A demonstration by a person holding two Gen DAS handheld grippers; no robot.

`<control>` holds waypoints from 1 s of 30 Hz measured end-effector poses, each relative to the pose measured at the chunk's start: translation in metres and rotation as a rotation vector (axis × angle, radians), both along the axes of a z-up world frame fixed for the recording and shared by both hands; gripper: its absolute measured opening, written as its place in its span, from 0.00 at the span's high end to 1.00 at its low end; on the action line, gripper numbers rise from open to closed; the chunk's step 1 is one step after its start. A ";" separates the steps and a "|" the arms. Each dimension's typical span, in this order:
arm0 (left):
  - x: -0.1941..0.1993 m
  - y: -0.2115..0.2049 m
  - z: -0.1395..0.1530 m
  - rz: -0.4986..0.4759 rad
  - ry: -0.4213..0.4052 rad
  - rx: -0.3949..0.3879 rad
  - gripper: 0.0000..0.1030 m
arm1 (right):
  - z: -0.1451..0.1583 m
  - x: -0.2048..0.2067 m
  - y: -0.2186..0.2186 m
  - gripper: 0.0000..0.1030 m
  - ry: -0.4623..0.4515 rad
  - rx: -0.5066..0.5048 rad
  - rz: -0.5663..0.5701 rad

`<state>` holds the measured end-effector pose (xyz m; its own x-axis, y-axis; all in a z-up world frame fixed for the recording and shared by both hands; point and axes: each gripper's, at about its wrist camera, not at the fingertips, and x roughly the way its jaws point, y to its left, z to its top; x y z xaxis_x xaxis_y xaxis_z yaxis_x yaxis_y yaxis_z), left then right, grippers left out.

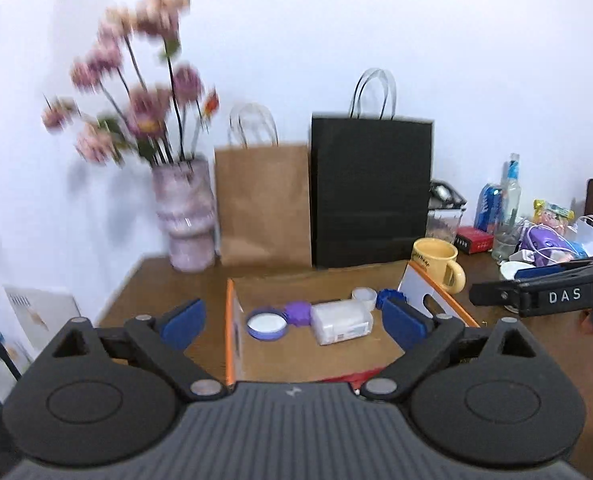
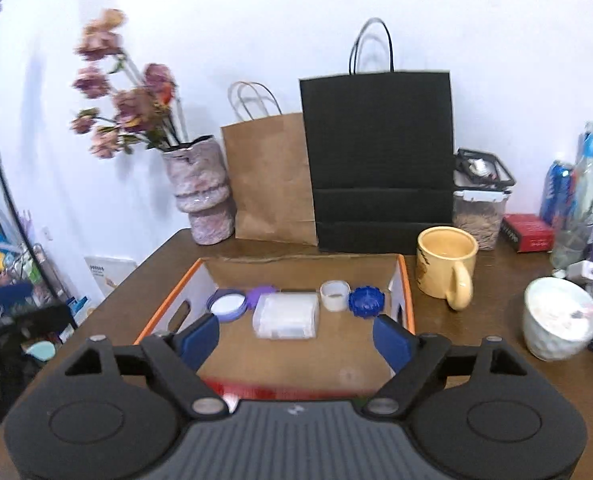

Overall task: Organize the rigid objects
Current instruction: 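Withdraw both tools from the box back toward the table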

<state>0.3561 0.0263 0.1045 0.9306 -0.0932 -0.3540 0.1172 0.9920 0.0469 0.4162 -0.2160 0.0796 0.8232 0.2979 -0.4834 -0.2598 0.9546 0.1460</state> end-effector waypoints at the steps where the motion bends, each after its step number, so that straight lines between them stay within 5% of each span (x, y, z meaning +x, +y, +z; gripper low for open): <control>1: -0.021 0.000 -0.002 -0.007 -0.039 0.008 0.02 | -0.002 -0.016 0.000 0.17 -0.023 -0.009 0.007; 12: -0.198 -0.003 -0.034 0.046 -0.240 -0.067 0.00 | -0.029 -0.200 0.013 0.07 -0.314 -0.112 0.040; 20: -0.288 0.001 -0.063 0.096 -0.269 -0.039 0.00 | -0.043 -0.294 0.010 0.00 -0.362 -0.017 0.026; 25: -0.303 0.005 -0.078 0.072 -0.209 -0.008 0.00 | -0.058 -0.345 0.001 0.00 -0.387 -0.032 -0.025; 30: -0.305 0.006 -0.077 0.087 -0.214 -0.035 0.00 | -0.059 -0.351 -0.006 0.00 -0.386 -0.033 -0.037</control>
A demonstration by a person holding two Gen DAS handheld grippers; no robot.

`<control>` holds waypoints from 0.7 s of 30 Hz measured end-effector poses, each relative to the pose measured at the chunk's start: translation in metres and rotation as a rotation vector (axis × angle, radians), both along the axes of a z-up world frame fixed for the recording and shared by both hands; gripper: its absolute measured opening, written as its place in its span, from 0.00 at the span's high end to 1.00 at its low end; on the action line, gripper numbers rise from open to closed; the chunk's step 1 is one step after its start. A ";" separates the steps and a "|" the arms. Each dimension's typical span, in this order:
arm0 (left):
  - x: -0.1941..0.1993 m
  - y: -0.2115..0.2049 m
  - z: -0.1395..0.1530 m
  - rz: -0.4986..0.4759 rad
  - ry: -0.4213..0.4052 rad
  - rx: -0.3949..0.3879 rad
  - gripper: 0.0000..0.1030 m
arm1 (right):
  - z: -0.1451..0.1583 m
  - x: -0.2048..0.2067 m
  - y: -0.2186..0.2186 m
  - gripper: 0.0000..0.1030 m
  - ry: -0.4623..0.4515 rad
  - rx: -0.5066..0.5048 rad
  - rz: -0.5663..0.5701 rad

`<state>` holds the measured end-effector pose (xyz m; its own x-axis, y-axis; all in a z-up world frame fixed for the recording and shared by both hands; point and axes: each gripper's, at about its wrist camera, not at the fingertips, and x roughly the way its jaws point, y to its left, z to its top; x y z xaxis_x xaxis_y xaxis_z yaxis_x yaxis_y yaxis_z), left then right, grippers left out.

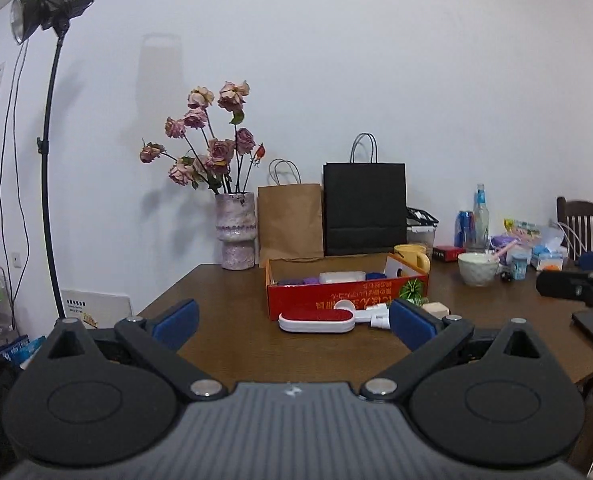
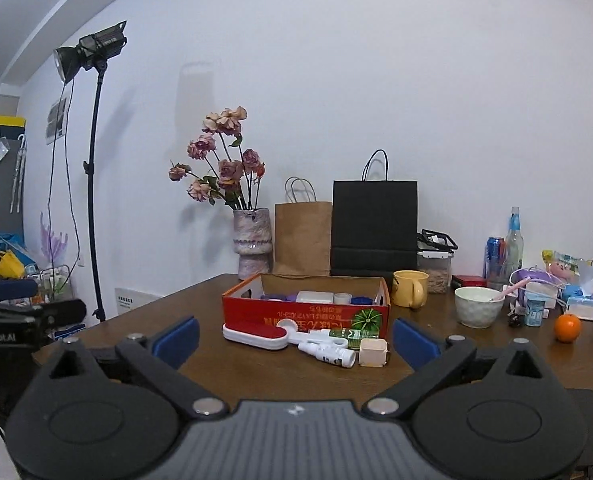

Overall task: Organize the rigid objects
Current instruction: 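Withdraw both tools from the box back toward the table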

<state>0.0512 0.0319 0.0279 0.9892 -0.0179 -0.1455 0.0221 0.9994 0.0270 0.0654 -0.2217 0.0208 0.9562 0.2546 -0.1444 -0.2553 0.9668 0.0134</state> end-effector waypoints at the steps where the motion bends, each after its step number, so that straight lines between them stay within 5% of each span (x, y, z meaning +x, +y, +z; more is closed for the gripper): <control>1: -0.001 0.000 0.000 -0.003 0.000 -0.005 0.00 | -0.002 0.001 -0.001 0.00 0.004 0.000 -0.005; 8: 0.006 -0.003 -0.003 -0.007 0.008 0.010 0.00 | -0.015 0.008 0.000 0.00 0.045 0.011 -0.009; 21: 0.071 -0.023 -0.041 -0.001 0.189 0.020 0.00 | -0.061 0.071 -0.019 0.02 0.203 0.033 -0.043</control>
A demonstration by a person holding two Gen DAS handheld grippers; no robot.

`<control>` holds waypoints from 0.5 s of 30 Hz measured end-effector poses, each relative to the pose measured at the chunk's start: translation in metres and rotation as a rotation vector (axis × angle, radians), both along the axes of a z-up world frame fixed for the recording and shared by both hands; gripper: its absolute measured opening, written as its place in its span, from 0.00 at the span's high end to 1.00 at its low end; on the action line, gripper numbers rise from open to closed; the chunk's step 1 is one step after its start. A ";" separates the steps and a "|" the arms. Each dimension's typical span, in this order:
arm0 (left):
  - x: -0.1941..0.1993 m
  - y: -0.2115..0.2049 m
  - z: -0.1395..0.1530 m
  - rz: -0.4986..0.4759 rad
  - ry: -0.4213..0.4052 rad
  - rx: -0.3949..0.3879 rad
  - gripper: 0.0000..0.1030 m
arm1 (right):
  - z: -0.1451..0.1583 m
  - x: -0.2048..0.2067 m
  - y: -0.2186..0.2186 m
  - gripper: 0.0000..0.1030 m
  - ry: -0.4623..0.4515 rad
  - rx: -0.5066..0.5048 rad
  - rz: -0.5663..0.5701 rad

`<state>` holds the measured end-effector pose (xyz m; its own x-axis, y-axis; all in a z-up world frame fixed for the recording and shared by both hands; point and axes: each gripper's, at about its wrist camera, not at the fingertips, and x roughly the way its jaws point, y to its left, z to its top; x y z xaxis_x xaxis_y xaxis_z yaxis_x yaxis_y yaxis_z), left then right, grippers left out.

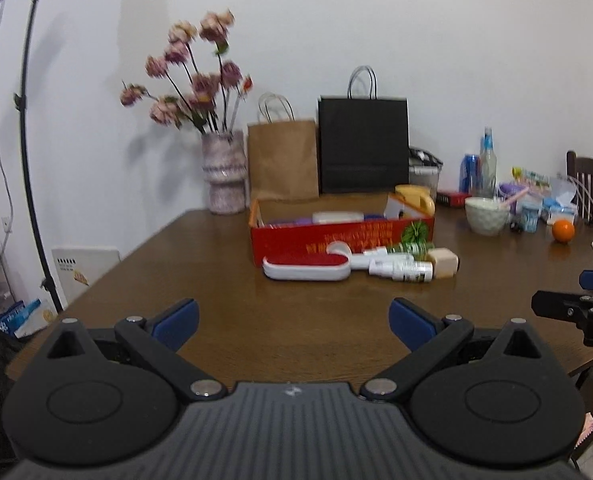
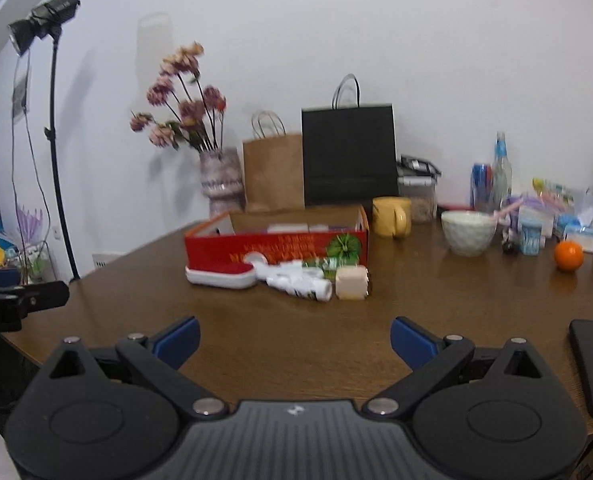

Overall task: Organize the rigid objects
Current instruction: 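Withdraw both tools from the box back toward the table, then grasp the white spray bottle with the left tool while the right tool grasps the beige cube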

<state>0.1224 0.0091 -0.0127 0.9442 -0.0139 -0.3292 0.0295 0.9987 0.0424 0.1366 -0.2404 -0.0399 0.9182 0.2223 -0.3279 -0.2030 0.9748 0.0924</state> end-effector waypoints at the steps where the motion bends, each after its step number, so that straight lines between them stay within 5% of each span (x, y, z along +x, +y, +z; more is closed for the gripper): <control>1: 0.006 -0.003 -0.002 -0.003 0.012 -0.004 0.00 | -0.002 0.006 -0.002 0.02 0.008 -0.003 0.002; 15: 0.164 -0.071 -0.023 -0.103 0.186 -0.104 0.00 | 0.000 0.136 -0.033 0.15 0.049 -0.042 0.016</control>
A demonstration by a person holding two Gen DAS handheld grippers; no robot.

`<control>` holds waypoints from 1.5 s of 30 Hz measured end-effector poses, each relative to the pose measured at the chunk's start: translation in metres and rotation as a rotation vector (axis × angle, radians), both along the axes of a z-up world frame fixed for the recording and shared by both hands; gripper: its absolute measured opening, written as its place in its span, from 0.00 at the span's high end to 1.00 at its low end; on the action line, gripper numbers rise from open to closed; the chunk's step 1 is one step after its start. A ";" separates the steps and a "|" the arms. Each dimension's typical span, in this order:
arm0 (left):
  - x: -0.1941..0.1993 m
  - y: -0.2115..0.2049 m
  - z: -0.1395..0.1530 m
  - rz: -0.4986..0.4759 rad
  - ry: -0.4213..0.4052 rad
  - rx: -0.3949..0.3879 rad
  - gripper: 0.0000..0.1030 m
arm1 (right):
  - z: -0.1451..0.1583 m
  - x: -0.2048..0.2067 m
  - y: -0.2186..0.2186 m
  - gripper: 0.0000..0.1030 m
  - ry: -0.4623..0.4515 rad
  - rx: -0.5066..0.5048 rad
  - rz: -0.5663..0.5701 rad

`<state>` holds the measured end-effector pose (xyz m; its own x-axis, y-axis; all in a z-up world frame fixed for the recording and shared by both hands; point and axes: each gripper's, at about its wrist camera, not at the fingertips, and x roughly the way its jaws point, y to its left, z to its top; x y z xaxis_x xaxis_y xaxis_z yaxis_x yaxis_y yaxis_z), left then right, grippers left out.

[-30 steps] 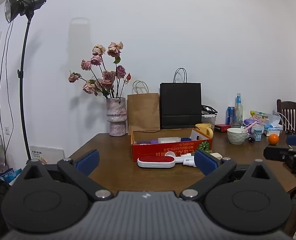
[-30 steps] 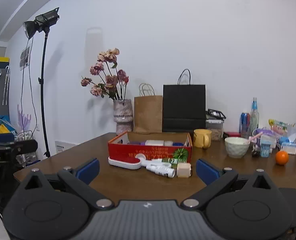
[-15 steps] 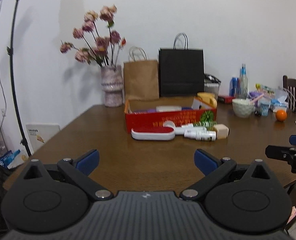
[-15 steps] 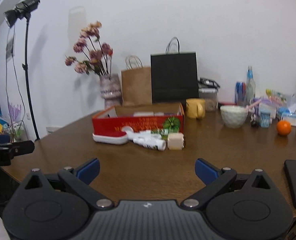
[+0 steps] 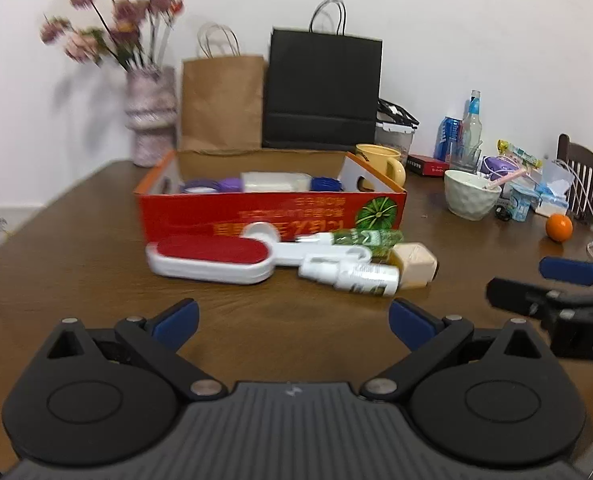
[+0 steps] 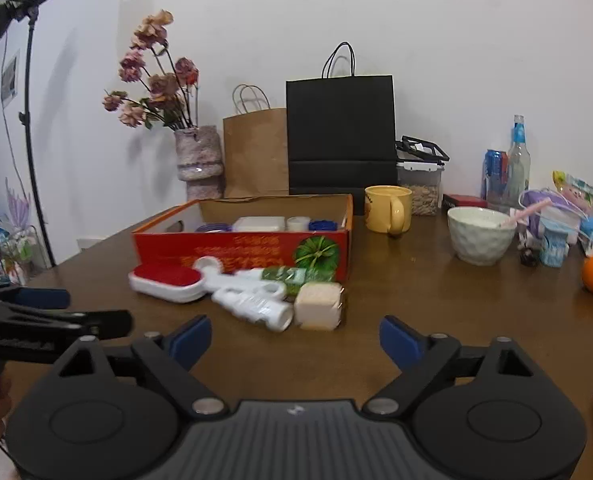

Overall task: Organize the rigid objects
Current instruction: 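Grasp the white spray bottle with the left tool while the right tool grasps the beige cube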

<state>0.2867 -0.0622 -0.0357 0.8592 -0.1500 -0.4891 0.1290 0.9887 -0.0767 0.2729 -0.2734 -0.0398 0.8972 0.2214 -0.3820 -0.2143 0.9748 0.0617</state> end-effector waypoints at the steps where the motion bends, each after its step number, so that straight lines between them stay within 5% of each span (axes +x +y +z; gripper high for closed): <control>1: 0.013 -0.005 0.000 -0.001 0.019 -0.017 0.00 | 0.001 0.010 -0.002 0.17 0.002 -0.003 -0.002; 10: 0.105 -0.044 -0.025 0.032 0.151 -0.125 0.00 | -0.005 0.081 -0.019 0.19 0.031 -0.003 -0.007; 16: 0.118 -0.035 -0.042 0.063 0.192 -0.165 0.07 | -0.018 0.112 -0.018 0.20 0.082 0.014 0.023; 22: 0.102 -0.014 -0.036 0.081 0.197 -0.047 0.29 | -0.031 0.133 0.000 0.23 0.141 0.000 0.052; 30: 0.104 -0.014 -0.024 0.054 0.217 -0.213 0.18 | -0.040 0.146 0.003 0.54 0.192 0.012 0.042; 36: 0.123 -0.041 -0.034 0.078 0.256 -0.234 0.18 | -0.038 0.139 -0.013 0.54 0.205 0.014 0.000; 41: 0.132 -0.062 -0.040 0.140 0.221 -0.149 0.18 | -0.039 0.128 -0.023 0.54 0.203 0.036 -0.009; 43: 0.134 -0.069 -0.040 0.174 0.216 -0.112 0.25 | -0.038 0.124 -0.025 0.54 0.199 0.046 -0.013; 45: 0.132 -0.072 -0.039 0.200 0.219 -0.095 0.45 | -0.036 0.118 -0.027 0.54 0.194 0.057 -0.011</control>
